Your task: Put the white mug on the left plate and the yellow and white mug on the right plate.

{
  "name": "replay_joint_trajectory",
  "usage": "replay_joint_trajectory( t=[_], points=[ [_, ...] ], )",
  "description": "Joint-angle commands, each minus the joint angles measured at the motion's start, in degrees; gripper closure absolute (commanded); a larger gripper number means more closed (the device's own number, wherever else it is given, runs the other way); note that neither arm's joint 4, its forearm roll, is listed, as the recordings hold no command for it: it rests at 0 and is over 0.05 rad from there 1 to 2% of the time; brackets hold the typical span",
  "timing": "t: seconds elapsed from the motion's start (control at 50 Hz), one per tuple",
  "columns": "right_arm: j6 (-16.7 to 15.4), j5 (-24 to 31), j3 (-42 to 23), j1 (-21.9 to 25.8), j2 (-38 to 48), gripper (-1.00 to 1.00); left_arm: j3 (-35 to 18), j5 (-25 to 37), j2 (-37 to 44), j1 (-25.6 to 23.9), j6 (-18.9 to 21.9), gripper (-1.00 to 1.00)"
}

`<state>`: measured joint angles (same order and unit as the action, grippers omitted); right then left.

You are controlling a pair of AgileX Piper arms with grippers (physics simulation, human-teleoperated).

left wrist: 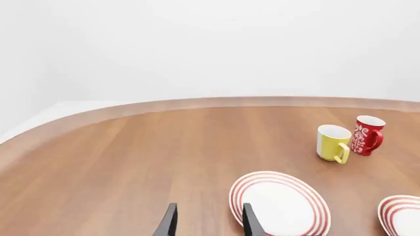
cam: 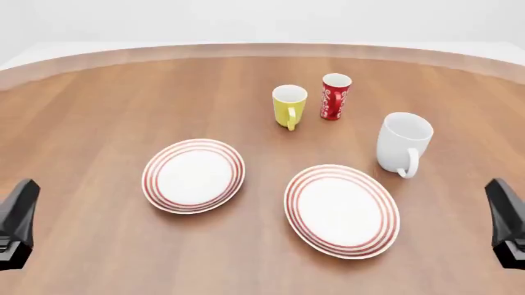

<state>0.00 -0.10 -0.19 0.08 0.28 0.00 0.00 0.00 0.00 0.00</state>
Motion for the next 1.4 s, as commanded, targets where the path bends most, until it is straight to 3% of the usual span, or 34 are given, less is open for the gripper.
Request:
replay_joint_trajectory(
  t=[0.02,0.38,0.86,1.4],
  points=[
    [0.1,-1.0,-0.3,0.1,1.5,-1.0,0.0,0.0,0.0,0.0,0.0,-1.0],
    [0.3,-8.5,-0.2,-0.4,10.5,-1.0,0.0,0.0,0.0,0.0,0.0,-1.0],
    [1.5,-28.7,-0.1,2.0,34.2,-1.0,0.0,0.0,0.0,0.0,0.0,-1.0],
    [1.7,-46.6,-2.8,2.0,57.7,-1.0,0.0,0.0,0.0,0.0,0.0,-1.0]
  ],
)
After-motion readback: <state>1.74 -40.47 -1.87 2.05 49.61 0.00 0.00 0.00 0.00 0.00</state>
